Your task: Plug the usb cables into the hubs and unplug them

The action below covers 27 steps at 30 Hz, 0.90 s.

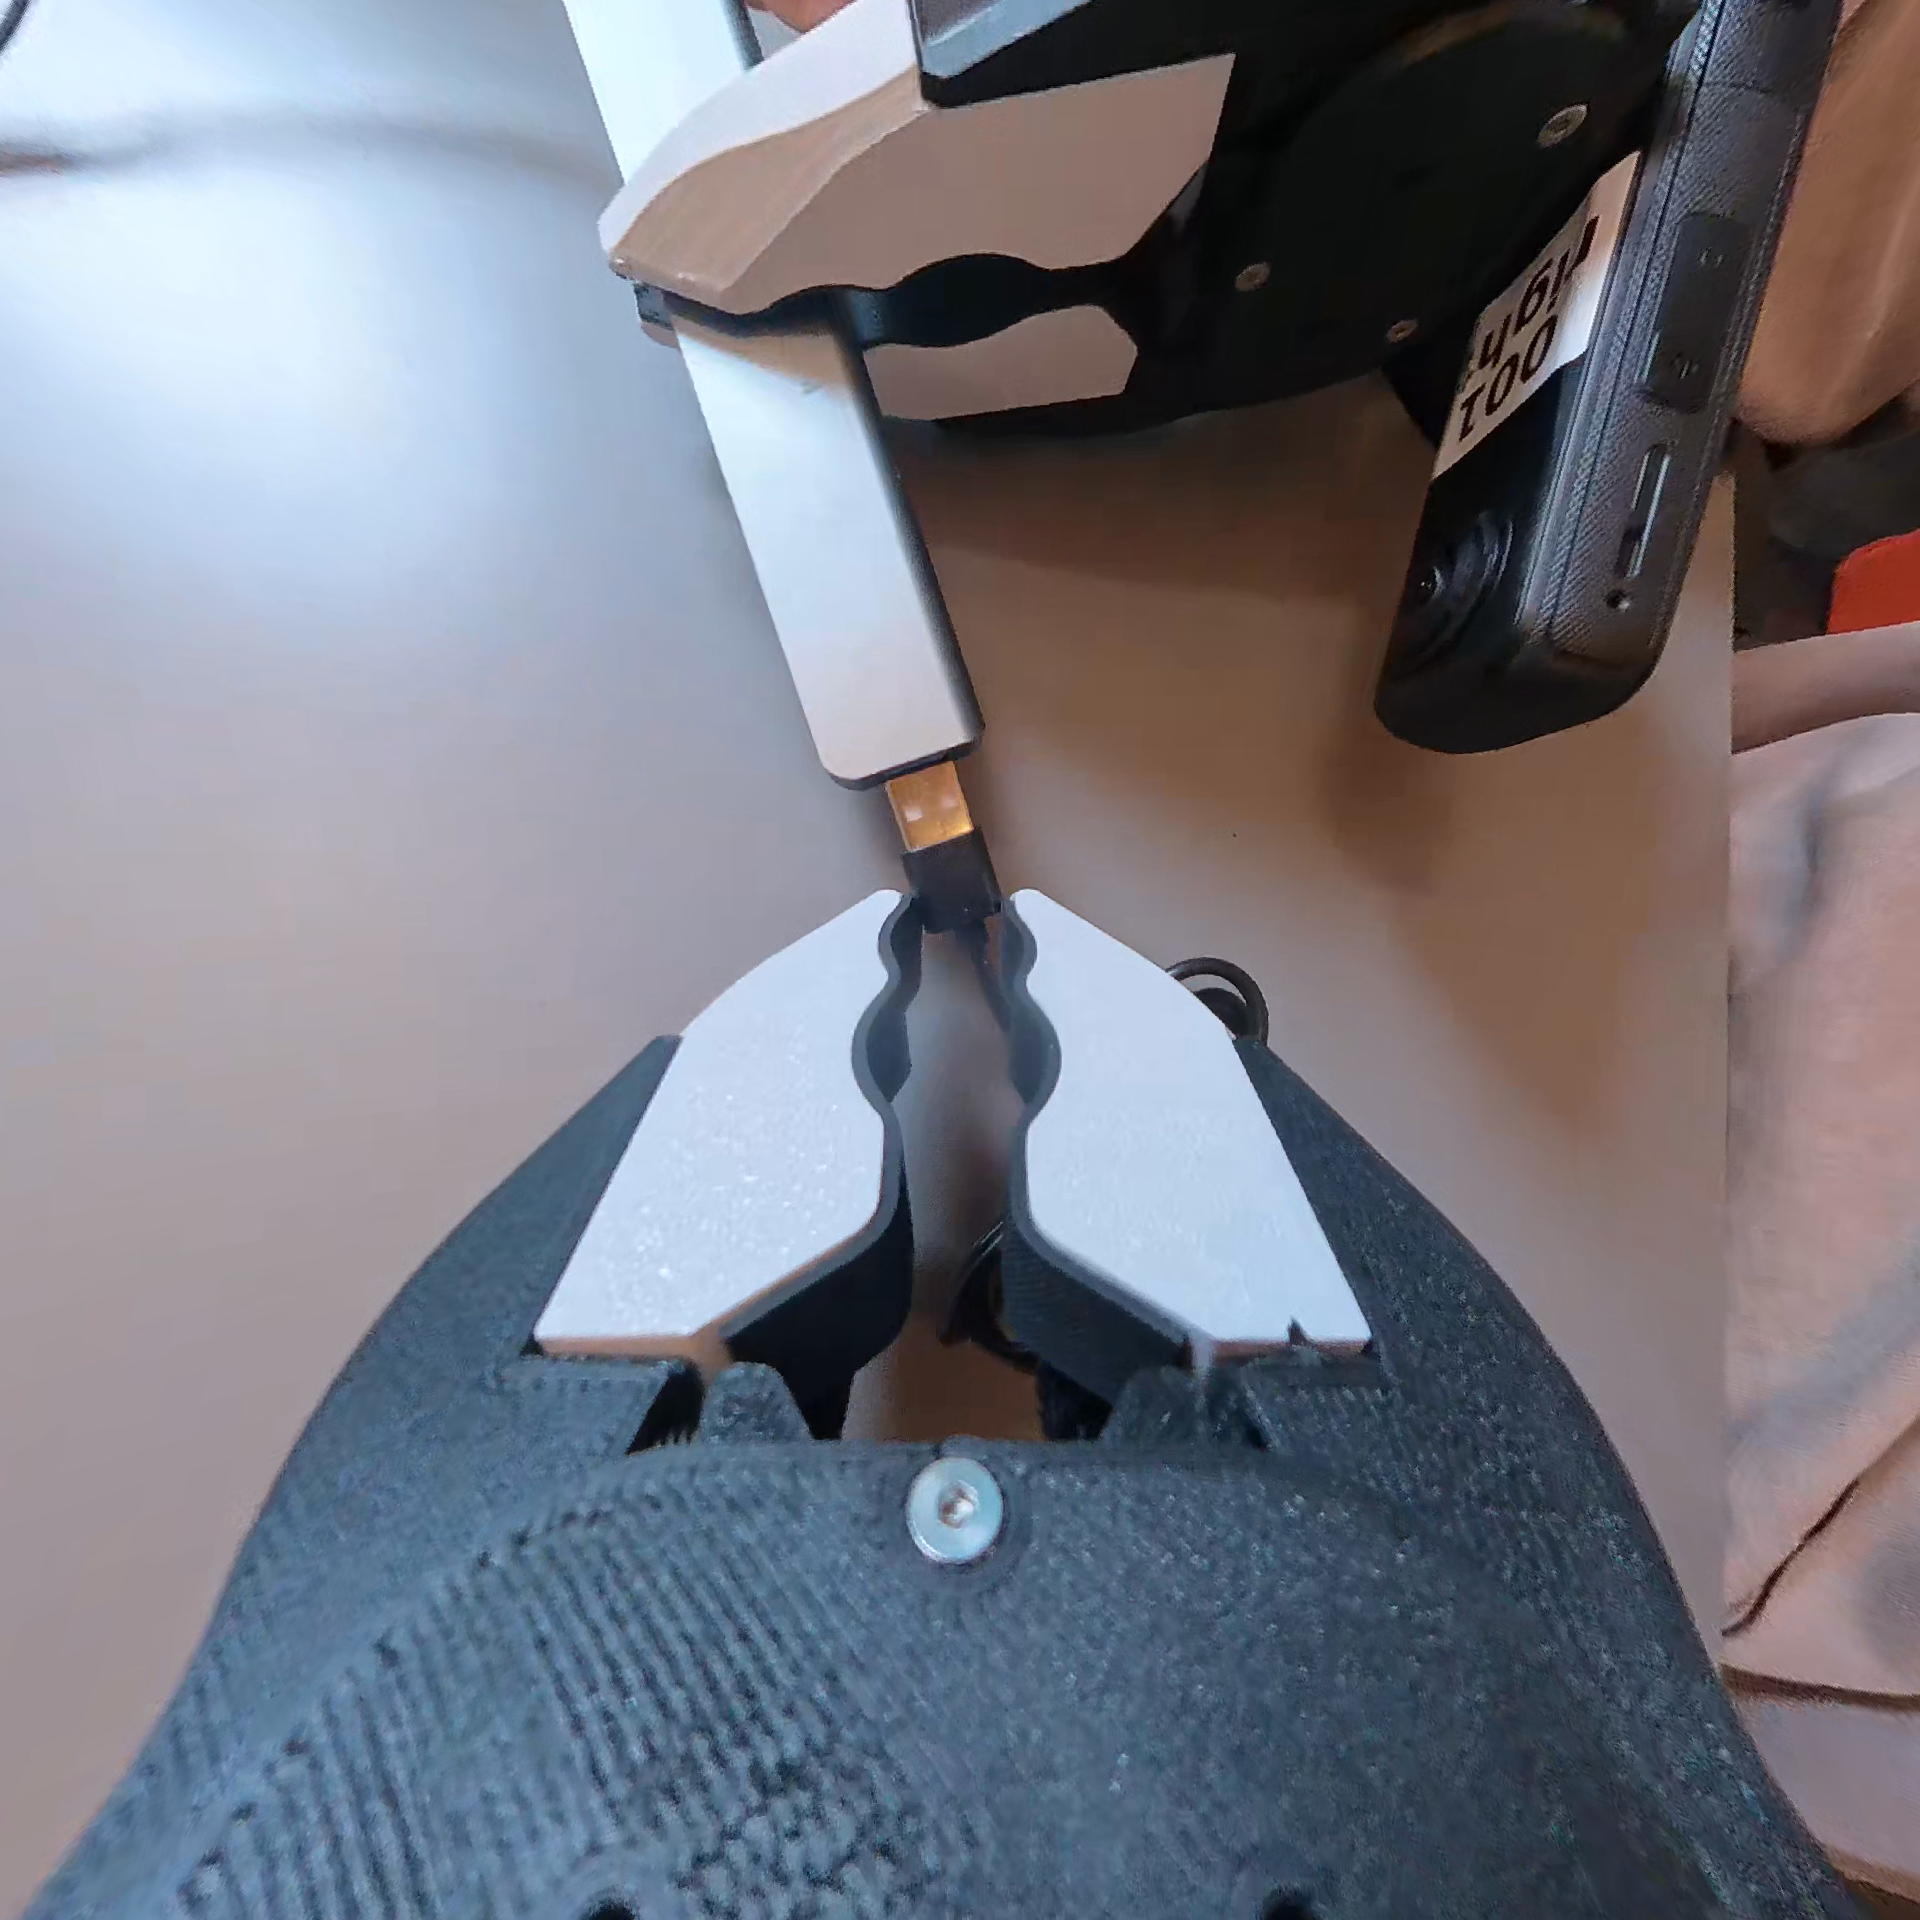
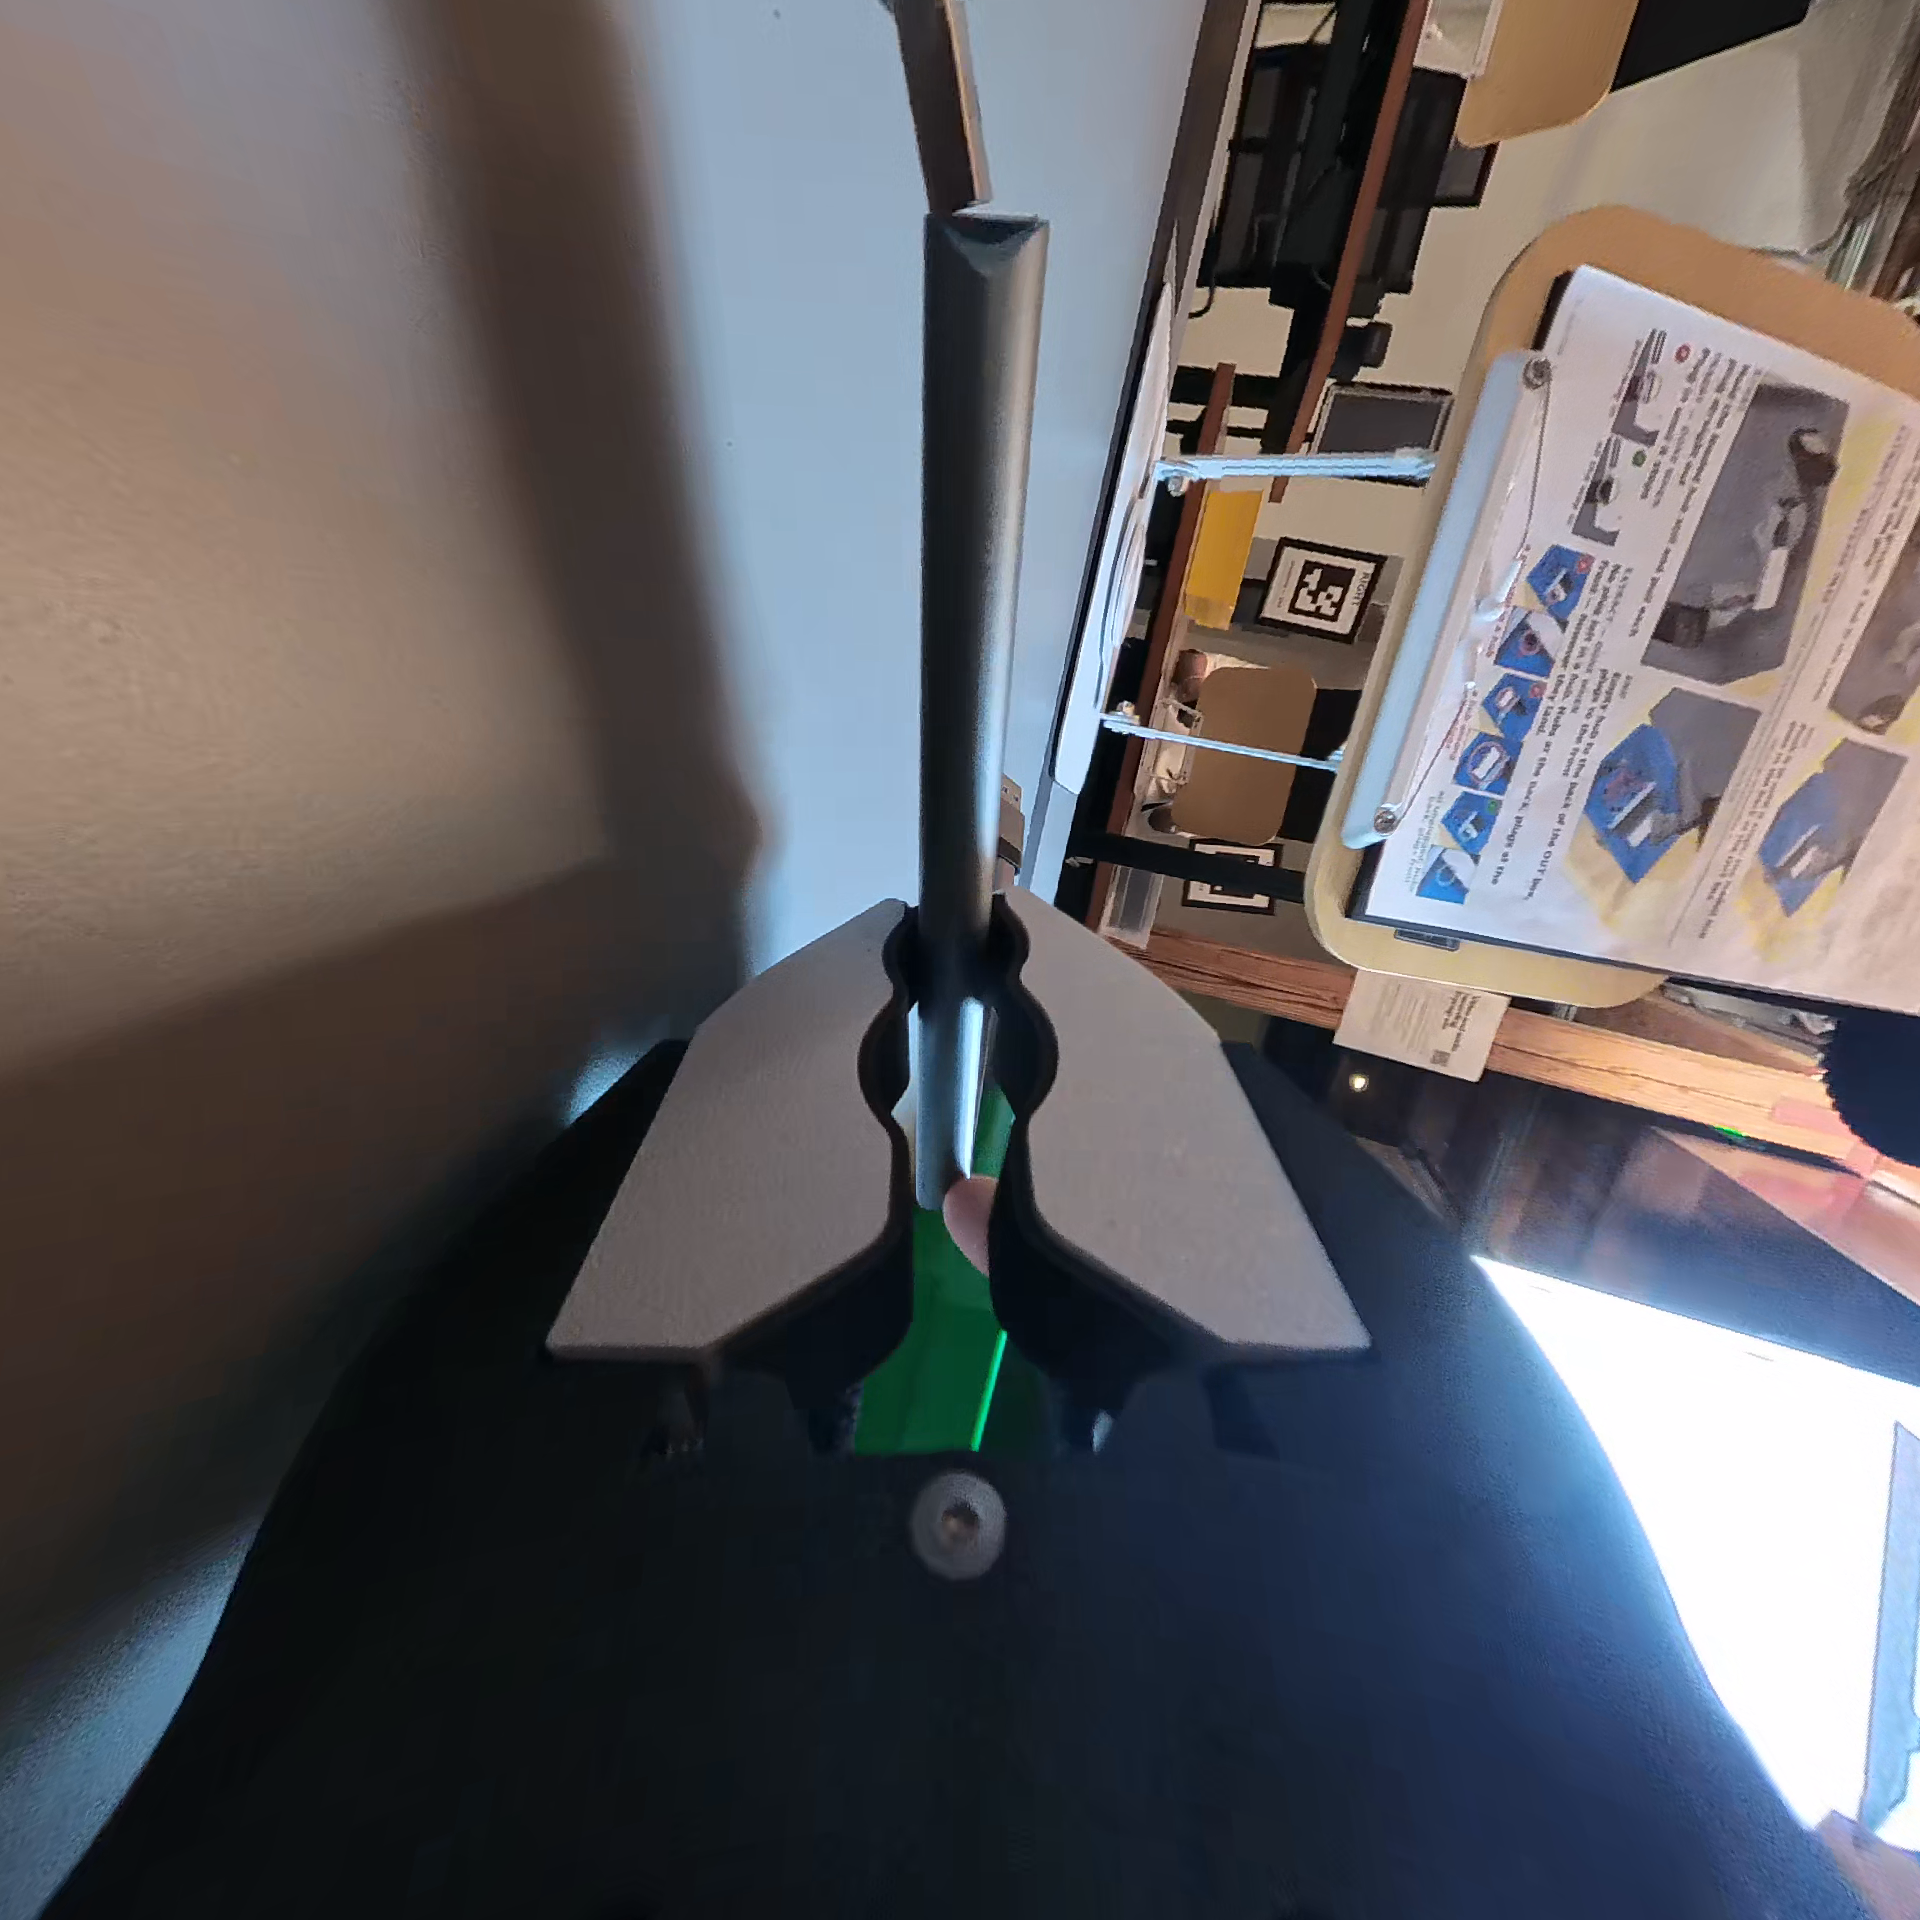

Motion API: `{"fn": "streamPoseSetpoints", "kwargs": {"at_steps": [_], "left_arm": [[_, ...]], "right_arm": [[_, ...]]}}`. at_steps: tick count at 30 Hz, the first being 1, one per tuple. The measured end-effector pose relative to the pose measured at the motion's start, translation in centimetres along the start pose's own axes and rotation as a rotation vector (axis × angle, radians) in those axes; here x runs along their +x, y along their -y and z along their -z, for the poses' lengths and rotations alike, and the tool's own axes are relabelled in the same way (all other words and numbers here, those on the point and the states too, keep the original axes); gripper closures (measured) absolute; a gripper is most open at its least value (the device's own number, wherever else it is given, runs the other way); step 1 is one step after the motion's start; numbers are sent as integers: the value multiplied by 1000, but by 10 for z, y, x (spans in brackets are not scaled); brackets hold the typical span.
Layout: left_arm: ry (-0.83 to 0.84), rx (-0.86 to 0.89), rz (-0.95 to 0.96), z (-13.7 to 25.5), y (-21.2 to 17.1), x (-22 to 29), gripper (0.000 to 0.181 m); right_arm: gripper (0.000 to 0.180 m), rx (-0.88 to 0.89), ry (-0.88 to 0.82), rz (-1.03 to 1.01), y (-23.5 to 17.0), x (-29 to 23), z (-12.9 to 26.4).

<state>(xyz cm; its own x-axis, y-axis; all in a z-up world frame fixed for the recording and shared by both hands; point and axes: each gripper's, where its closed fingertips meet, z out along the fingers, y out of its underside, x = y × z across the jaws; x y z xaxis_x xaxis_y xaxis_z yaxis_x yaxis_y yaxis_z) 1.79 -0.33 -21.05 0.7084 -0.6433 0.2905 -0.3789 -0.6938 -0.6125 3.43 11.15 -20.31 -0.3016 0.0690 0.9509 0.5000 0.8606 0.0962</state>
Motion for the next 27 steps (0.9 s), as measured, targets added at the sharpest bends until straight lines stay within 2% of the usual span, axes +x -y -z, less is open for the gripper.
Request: {"fn": "streamPoseSetpoints", "kwargs": {"at_steps": [9,27], "left_arm": [[-136,29,110,1,-1,6,166],[-150,10,133,-4,-3,6,167]], "right_arm": [[168,-10,-29,53,4,-2,-1],[169,16,-67,87,13,1,2]]}}
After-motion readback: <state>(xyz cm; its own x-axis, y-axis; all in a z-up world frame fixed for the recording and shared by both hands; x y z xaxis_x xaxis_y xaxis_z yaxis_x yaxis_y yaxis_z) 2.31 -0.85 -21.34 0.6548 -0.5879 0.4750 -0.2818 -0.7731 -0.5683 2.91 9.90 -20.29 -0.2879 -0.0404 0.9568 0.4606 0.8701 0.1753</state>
